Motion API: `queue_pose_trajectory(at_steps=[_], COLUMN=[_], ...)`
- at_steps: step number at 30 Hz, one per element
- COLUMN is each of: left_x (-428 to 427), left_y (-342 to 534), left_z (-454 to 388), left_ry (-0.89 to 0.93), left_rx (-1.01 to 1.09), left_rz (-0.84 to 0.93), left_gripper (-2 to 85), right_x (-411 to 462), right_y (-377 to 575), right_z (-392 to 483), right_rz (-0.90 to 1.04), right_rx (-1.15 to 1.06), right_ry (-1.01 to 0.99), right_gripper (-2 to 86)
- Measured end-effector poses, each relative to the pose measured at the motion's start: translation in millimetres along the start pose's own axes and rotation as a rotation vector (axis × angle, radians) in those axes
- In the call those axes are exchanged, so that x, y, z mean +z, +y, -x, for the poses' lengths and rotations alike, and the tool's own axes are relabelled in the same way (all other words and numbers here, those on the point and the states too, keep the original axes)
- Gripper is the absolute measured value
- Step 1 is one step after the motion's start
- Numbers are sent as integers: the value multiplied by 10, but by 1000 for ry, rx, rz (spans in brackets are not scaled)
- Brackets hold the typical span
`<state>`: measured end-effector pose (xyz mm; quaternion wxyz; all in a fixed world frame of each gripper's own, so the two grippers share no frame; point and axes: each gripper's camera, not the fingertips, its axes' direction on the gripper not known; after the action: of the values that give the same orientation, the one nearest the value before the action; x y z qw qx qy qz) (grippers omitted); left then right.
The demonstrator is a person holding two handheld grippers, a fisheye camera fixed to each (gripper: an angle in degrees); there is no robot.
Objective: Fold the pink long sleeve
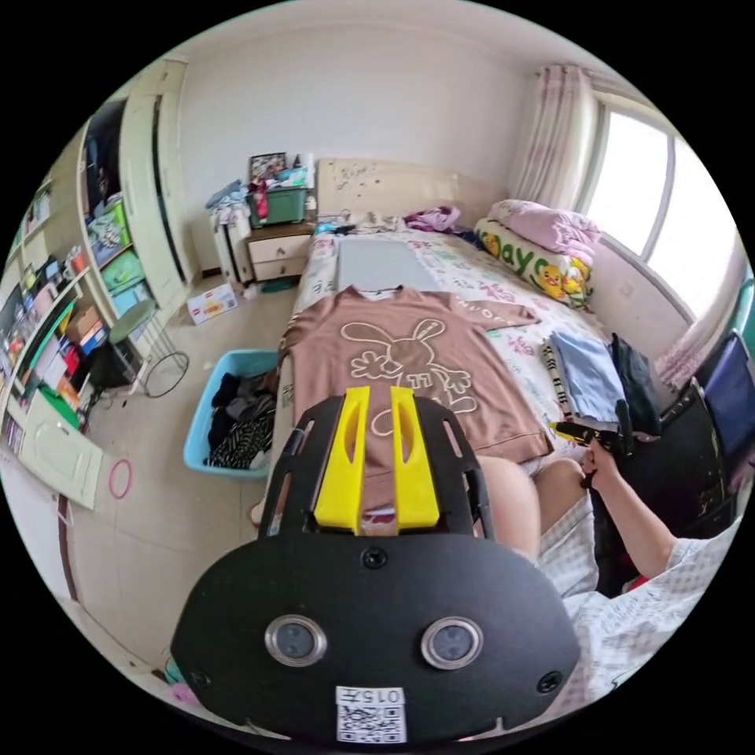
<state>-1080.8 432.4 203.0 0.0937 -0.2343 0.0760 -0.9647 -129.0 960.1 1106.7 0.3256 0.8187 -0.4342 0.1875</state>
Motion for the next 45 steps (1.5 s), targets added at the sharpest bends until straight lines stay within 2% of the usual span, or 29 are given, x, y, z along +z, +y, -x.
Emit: queue_pose_trajectory(at_steps=[3, 7, 12, 19, 22, 25, 27, 28, 30, 34, 38, 40, 43, 45], left_x=[424, 1189, 2375, 4015, 4662, 5170, 5545, 5636, 5707, 5833, 6000, 6055, 6104, 6021], left_y=[-199, -446, -922, -1738, -2104, -2318, -2303, -2277, -2156, -2126, -2087, -2060, -2004, -1957], left_z=[-287, -667, -1328, -1687, -1862, -2088, -2233, -2257, -2253, -2183, -1988, -1917, -1849, -1472], left_ry=[43, 142, 219, 297, 353, 392, 370, 354, 321, 321, 364, 371, 368, 524], left_rx=[62, 112, 208, 153, 138, 178, 235, 245, 280, 278, 239, 232, 256, 155], left_rz=[11, 99, 166, 195, 195, 218, 319, 357, 311, 328, 340, 338, 319, 271], left_gripper=[55, 58, 74, 81, 84, 88, 92, 92, 88, 85, 83, 83, 92, 112], right_x=[-407, -867, -1307, -1028, -714, -441, -252, -200, 32, 370, 698, 740, 628, 604], right_y=[18, -180, -974, -2750, -3449, -3921, -4154, -4207, -4380, -4533, -4674, -4612, -4485, -4339], right_z=[-161, -444, -784, -875, -968, -1139, -1350, -1402, -1635, -1895, -2012, -1902, -1363, -611], right_rz=[-132, -210, -325, -325, -308, -359, -423, -425, -407, -387, -327, -337, -477, -478], right_rx=[9, 39, 39, 6, 64, 203, 298, 322, 400, 482, 441, 437, 285, 11], right_ry=[-25, -56, -85, -130, -148, -61, -42, -17, 2, 16, 0, 65, 70, 87], right_gripper=[106, 106, 107, 133, 139, 141, 144, 145, 152, 150, 54, 41, 33, 30])
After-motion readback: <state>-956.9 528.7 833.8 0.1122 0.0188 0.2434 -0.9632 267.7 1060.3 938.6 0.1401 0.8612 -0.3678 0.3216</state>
